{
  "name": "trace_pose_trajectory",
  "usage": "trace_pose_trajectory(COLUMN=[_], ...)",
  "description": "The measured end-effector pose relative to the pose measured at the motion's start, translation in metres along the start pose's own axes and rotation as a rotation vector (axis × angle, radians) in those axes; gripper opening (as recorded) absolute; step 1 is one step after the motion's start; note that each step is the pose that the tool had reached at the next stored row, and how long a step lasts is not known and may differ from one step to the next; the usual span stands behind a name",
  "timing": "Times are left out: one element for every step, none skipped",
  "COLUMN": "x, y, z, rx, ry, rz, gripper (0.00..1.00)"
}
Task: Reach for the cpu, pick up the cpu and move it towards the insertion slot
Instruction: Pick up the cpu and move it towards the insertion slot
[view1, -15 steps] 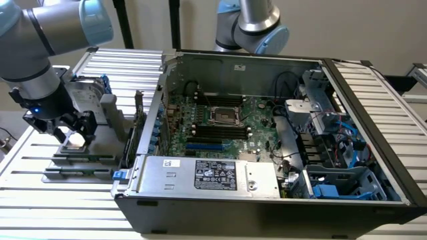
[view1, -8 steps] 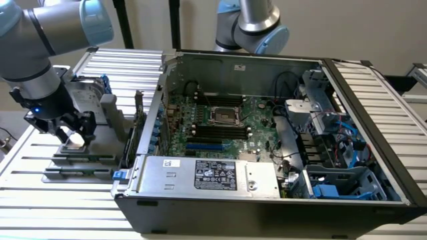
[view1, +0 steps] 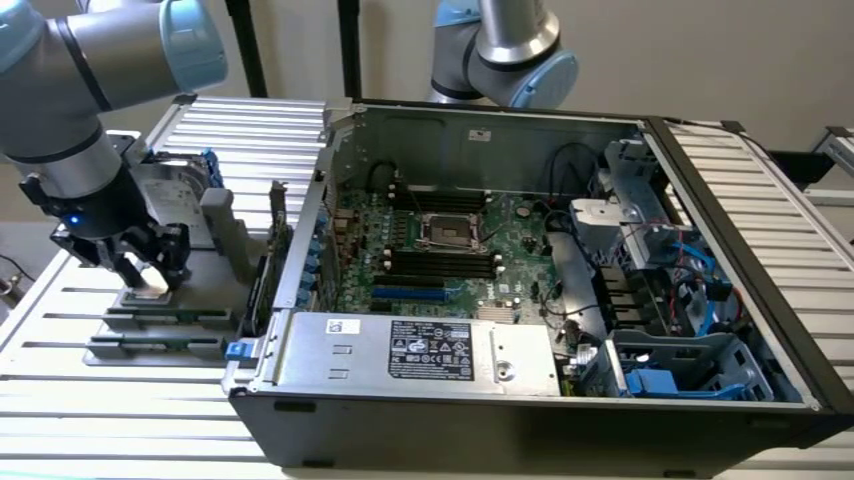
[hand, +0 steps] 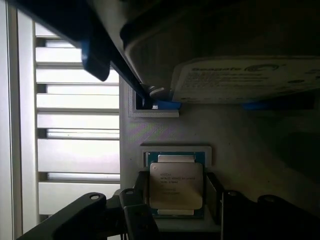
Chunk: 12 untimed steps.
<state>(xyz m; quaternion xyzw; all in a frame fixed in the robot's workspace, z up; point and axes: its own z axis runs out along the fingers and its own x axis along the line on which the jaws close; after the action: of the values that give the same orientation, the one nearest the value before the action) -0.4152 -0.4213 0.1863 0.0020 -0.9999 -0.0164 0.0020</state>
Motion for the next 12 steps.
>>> trace_pose_trajectory(x=[0.0000, 0.0000, 0.0000, 0.0000, 0.0000, 0.0000, 0.0000, 0.0000, 0.0000, 0.0001, 0.0000, 0.0000], y=[0.0000, 0.0000, 0.0000, 0.0000, 0.0000, 0.0001, 0.0001, 0.0001, 0.0002, 0.0002, 0.0003, 0.0003], z=[-0.0001, 0.0000, 0.0000, -0.0001, -0.0001, -0.0004, -0.0009, -0.0018, -0.0029, -0.0047, -0.0066, -0.0091], rx=[0.0001, 0.0001, 0.0001, 0.0001, 0.0002, 0.0001, 0.0002, 0.0003, 0.0002, 0.0003, 0.0003, 0.0002], ry=[0.0001, 0.0002, 0.0003, 0.0004, 0.0005, 0.0005, 0.0007, 0.0012, 0.0016, 0.0023, 0.0029, 0.0037], rz=[0.000, 0.000, 0.000, 0.000, 0.000, 0.000, 0.000, 0.000, 0.000, 0.000, 0.000, 0.000], gripper=[0.55, 0.55, 0.54, 0.54, 0.54, 0.54, 0.54, 0.54, 0.54, 0.54, 0.54, 0.54])
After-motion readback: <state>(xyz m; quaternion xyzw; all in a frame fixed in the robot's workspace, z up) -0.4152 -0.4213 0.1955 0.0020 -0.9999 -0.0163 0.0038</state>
